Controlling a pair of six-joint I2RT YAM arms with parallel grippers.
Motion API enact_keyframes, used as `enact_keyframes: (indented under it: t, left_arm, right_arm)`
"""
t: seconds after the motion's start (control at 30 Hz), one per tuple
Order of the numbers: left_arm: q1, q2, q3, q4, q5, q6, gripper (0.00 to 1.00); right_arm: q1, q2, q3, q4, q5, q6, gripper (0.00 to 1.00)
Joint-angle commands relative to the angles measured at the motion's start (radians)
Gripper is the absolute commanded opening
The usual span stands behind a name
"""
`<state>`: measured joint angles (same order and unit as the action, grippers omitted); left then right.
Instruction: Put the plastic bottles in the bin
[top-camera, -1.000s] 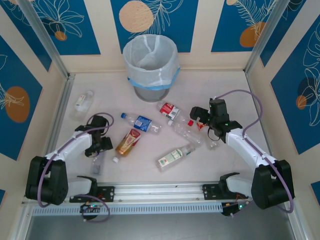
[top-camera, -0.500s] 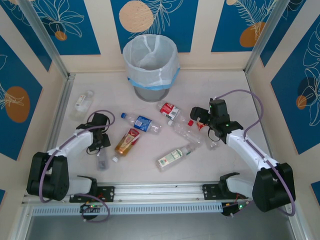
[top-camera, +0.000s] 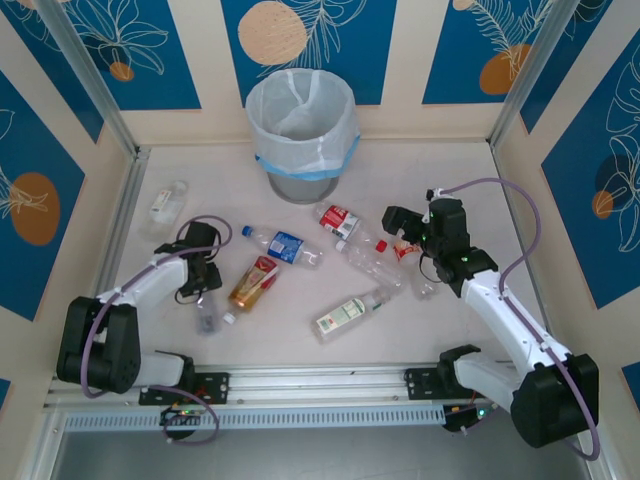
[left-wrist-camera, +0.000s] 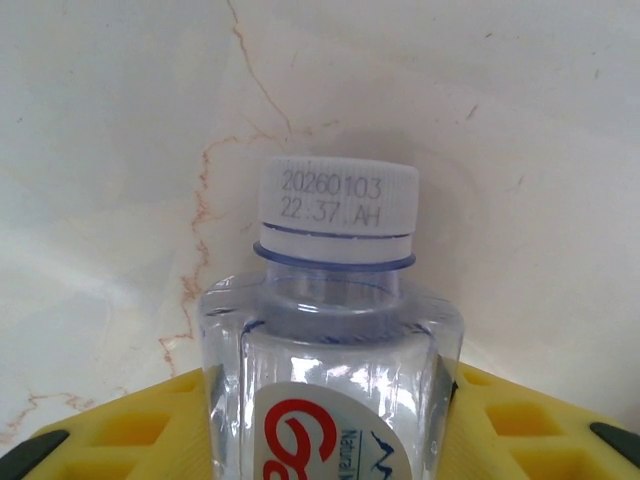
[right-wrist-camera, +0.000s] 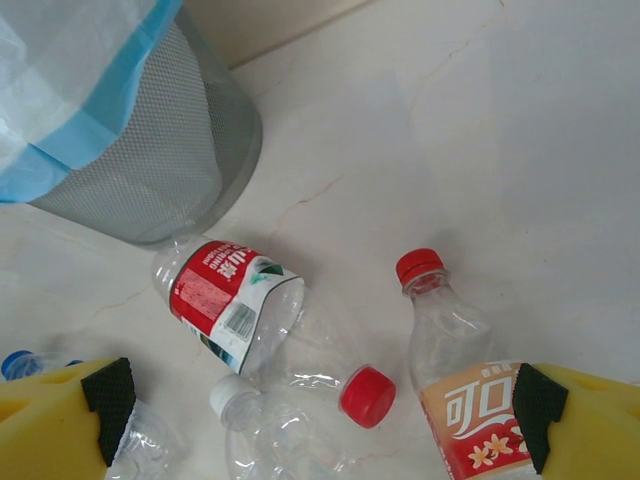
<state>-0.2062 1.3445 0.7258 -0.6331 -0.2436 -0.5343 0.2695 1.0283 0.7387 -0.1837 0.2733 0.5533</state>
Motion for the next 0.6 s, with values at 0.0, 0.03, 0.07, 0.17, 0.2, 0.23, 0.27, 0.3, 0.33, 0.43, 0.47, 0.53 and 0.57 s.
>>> enact_keyframes:
  t: [0.0, 0.03, 0.07, 0.17, 0.2, 0.23, 0.27, 0.3, 0.33, 0.43, 0.47, 0.53, 0.57]
  left_arm:
    - [-0.005, -0.031, 0.069, -0.035, 0.007, 0.042, 0.16]
    - [-0.006, -0.042, 0.089, -0.045, 0.002, 0.048, 0.13]
    - [-0.006, -0.053, 0.109, -0.056, -0.002, 0.055, 0.09]
    - [-0.006, -0.074, 0.169, -0.078, 0.001, 0.067, 0.0]
    - [-0.007, -0.076, 0.187, -0.082, 0.007, 0.068, 0.0]
    - [-0.006, -0.078, 0.211, -0.089, 0.015, 0.065, 0.0]
    - [-0.006, -0.078, 0.241, -0.097, 0.032, 0.062, 0.0]
    - [-0.007, -0.077, 0.269, -0.1, 0.054, 0.062, 0.0]
    - [-0.011, -0.078, 0.299, -0.098, 0.076, 0.059, 0.0]
    - [-0.025, -0.089, 0.374, -0.046, 0.148, 0.064, 0.0]
    - [-0.031, -0.088, 0.396, -0.013, 0.186, 0.075, 0.0]
    - [-0.031, -0.08, 0.449, 0.045, 0.263, 0.084, 0.0]
    - [-0.03, -0.068, 0.491, 0.059, 0.292, 0.091, 0.0]
  right_arm:
    - [0.007, -0.018, 0.007, 0.029, -0.01, 0.019, 0.99]
    - [0.008, -0.019, 0.005, 0.034, -0.007, 0.024, 0.99]
    - [0.008, -0.019, 0.004, 0.042, -0.006, 0.03, 0.99]
    - [0.007, -0.02, -0.002, 0.07, -0.009, 0.046, 0.99]
    - [0.007, -0.02, -0.002, 0.076, -0.012, 0.049, 0.99]
    - [0.008, -0.019, 0.0, 0.08, -0.013, 0.051, 0.99]
    - [0.008, -0.02, 0.004, 0.085, -0.019, 0.051, 0.99]
    - [0.008, -0.021, 0.006, 0.09, -0.029, 0.05, 1.0]
    - [0.008, -0.022, 0.004, 0.107, -0.051, 0.042, 0.99]
    - [0.011, -0.033, -0.013, 0.193, -0.142, 0.012, 0.99]
    - [0.012, -0.033, -0.018, 0.216, -0.163, 0.009, 0.99]
    - [0.015, -0.031, -0.018, 0.233, -0.18, 0.011, 1.0]
    - [0.015, -0.03, -0.014, 0.223, -0.175, 0.017, 0.99]
